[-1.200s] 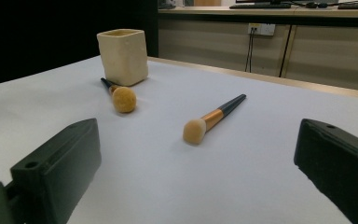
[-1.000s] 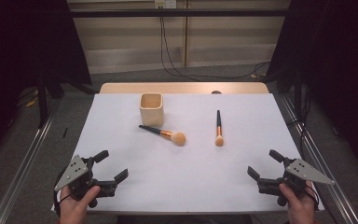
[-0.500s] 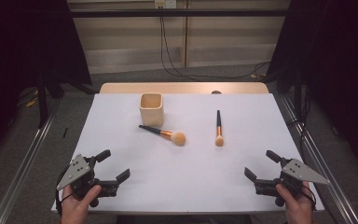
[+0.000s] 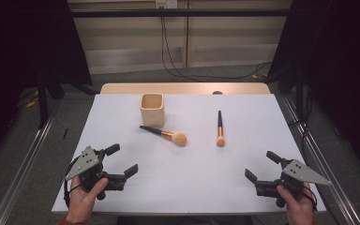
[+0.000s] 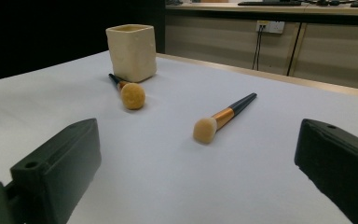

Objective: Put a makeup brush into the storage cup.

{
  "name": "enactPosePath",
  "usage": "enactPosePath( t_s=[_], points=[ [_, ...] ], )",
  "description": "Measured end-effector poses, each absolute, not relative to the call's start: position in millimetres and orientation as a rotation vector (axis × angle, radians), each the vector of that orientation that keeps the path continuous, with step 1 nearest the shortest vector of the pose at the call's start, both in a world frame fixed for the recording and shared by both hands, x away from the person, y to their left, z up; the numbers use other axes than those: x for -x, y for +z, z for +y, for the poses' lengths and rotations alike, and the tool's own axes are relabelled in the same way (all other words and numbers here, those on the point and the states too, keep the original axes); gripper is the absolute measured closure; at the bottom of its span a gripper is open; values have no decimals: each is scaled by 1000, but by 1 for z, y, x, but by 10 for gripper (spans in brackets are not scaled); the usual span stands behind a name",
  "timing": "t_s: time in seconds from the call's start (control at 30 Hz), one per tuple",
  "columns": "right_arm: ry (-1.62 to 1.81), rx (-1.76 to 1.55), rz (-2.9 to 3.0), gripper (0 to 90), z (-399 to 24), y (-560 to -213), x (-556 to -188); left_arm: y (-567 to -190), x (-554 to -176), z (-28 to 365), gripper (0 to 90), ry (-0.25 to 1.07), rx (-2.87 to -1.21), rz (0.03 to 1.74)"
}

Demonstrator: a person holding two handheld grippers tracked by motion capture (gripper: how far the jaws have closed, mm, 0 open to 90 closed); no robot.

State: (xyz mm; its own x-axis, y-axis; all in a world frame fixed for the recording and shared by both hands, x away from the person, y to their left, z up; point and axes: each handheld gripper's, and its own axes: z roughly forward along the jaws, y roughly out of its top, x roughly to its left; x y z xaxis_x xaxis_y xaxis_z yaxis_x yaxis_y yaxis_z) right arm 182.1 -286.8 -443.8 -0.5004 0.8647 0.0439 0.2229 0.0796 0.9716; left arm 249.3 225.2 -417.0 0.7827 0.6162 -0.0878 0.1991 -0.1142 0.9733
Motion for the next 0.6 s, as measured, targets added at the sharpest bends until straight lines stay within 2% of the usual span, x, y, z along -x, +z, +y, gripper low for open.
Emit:
enactPosePath(
  t_s=[0.4, 0.6],
  points=[
    [1446, -1075, 1797, 1, -286, -444, -184, -412, -270, 213, 27, 389, -1750, 613],
    [1450, -1070, 1805, 0, -286, -444, -184, -406, -276, 207, 24, 409, -1722, 603]
  ],
)
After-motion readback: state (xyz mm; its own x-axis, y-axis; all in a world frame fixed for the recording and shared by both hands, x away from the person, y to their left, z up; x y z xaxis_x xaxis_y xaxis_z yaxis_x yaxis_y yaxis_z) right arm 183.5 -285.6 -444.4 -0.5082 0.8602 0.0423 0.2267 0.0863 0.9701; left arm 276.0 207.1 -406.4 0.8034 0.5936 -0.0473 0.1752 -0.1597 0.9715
